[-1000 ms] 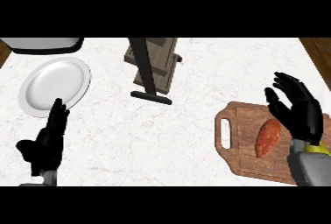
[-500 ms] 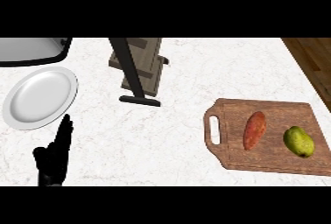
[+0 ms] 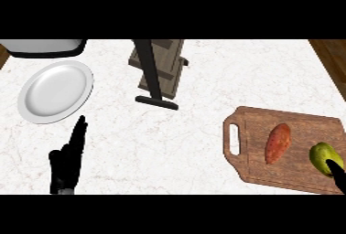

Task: Pick the sweet potato from the cutting board and place it in the tiered basket

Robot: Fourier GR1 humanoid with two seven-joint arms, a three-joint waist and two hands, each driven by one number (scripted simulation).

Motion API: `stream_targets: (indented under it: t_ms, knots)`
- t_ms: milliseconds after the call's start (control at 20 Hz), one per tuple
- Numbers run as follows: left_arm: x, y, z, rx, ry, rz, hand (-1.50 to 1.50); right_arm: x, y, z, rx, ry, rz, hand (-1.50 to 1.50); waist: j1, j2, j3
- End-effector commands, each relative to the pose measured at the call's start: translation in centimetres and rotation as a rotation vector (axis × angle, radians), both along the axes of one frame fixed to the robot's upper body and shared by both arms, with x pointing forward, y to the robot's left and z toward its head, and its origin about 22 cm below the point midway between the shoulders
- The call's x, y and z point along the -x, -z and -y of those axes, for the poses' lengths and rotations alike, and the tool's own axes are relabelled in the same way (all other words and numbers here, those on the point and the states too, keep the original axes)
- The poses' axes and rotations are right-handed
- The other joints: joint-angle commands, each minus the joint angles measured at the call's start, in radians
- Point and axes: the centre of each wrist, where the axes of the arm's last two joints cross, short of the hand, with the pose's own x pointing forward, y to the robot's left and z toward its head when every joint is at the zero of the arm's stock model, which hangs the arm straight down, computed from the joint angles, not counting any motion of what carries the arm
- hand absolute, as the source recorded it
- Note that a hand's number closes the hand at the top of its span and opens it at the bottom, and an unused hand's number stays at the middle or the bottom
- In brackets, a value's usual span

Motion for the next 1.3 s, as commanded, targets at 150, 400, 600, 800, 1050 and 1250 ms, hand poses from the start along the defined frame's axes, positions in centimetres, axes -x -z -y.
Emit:
stream_targets:
  t_ms: [150, 400, 600, 800, 1050, 1250]
  knots:
    - [0.3, 0.8, 0.7, 0.003, 0.036, -0.042, 0.0, 3.2, -1.0, -0.7, -0.038, -0.147, -0.415, -1.5, 0.052, 0.025, -0.01]
    - [0.4, 0.8, 2.0, 0.014, 0.066, -0.046, 0.0, 3.6, -3.6, -0.4, -0.016, -0.083, -0.639, -1.5, 0.075, 0.025, -0.008]
    - [0.3, 1.2, 2.0, 0.003, 0.073, -0.051, 0.0, 1.6, -6.7, -2.4, -0.022, -0.031, -0.676, -1.5, 0.083, 0.021, -0.005]
    - [-1.7, 0.1, 2.5, 0.007, 0.089, -0.049, 0.0, -1.2, -8.0, -3.3, -0.009, -0.003, -0.773, -1.5, 0.084, 0.022, -0.002]
    - [-0.4, 0.5, 1.5, -0.002, 0.083, -0.048, 0.0, -3.5, -6.8, -5.5, -0.011, -0.018, -0.907, -1.5, 0.085, 0.014, 0.0]
    - [-0.7, 0.2, 2.6, 0.014, 0.092, -0.054, 0.0, -5.2, -5.4, -6.0, -0.044, -0.053, -1.025, -1.5, 0.087, 0.016, 0.0]
